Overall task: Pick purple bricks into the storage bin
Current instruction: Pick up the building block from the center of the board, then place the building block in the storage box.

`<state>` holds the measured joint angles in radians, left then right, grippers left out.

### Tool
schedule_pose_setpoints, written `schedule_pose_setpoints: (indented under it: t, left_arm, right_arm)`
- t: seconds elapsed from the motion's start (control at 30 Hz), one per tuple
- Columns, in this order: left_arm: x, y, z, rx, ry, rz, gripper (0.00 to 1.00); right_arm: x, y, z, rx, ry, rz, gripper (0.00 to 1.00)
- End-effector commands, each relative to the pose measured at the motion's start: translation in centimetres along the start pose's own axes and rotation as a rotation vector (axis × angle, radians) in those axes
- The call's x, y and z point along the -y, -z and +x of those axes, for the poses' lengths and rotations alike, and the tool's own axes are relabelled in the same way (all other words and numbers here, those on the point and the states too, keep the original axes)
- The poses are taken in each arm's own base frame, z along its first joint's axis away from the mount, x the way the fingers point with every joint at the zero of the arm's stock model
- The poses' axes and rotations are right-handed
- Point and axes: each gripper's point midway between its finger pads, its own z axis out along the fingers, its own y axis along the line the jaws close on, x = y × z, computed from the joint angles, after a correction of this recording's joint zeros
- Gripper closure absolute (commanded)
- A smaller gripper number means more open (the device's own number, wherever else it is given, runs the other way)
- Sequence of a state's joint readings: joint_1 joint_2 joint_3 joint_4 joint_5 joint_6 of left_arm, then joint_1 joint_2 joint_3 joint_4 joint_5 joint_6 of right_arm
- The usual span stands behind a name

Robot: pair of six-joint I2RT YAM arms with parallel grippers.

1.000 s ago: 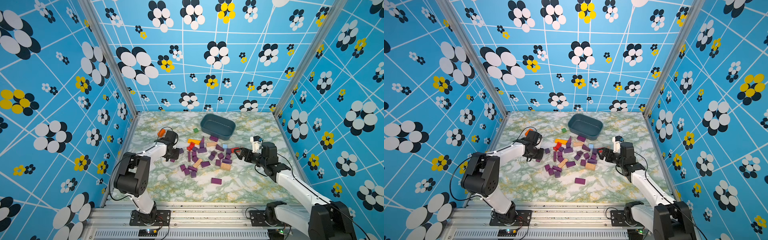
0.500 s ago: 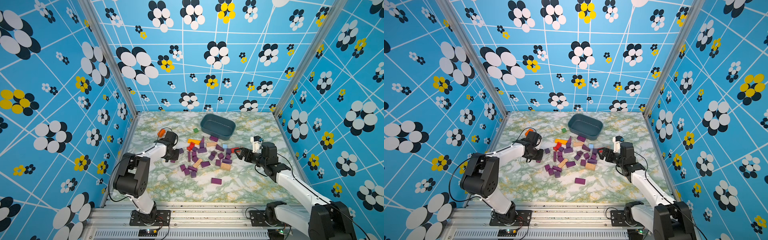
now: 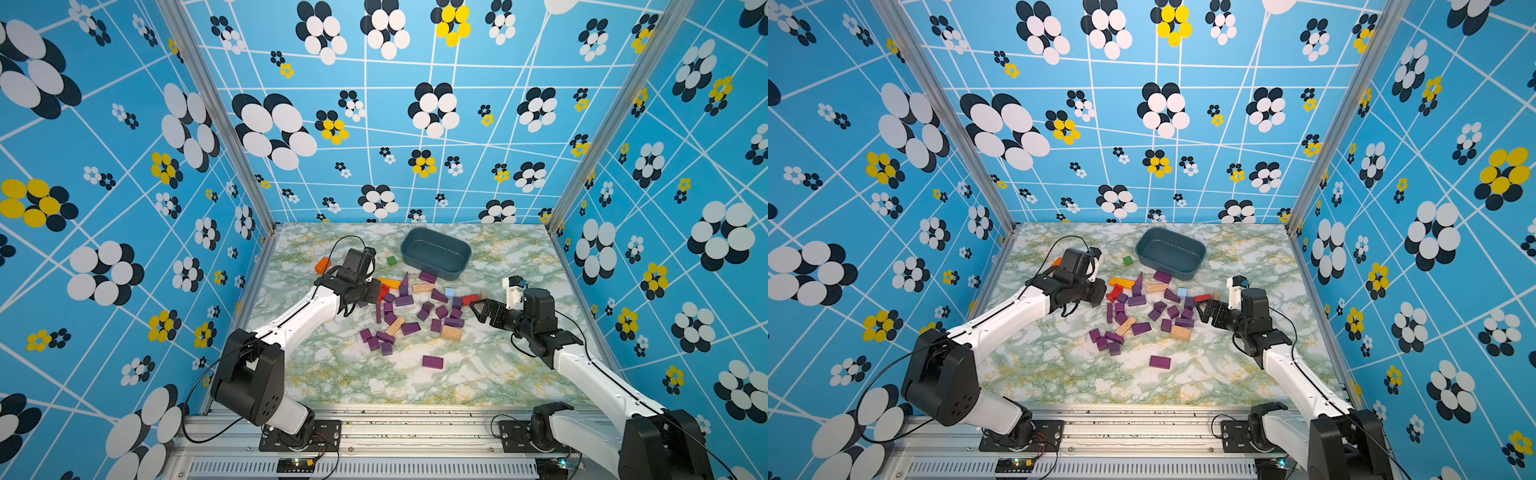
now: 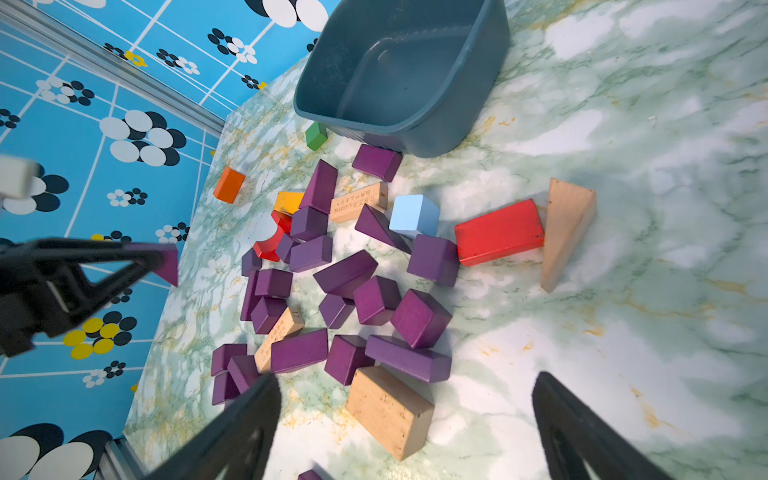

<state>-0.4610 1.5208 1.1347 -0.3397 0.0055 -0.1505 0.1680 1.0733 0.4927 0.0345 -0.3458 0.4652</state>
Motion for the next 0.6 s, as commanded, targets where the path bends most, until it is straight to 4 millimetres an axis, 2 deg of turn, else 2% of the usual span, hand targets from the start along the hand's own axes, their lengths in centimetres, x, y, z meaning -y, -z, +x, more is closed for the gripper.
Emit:
schedule_pose_setpoints:
  t: [0.0,0.27,0.57]
  left_arm:
    - [3.3,0.0,-5.9,0.161,-0.023,0.072,0.77]
    - [8.2,-4.3,-12.6,0.259,-0.104,0.124,0.77]
    - [9.0,-10.4,-16.5,0.401,-0.104,0.080,0.78]
  right_arm:
    - [0.4,0.1,0.9,-0.011,-0.021,0.013,0.03]
    - [0.7,0.2,1.9,-0.017,-0.035,0.006,0.03]
    - [1.1,0.2,2.8,-0.005,-0.076,-0.008,0.03]
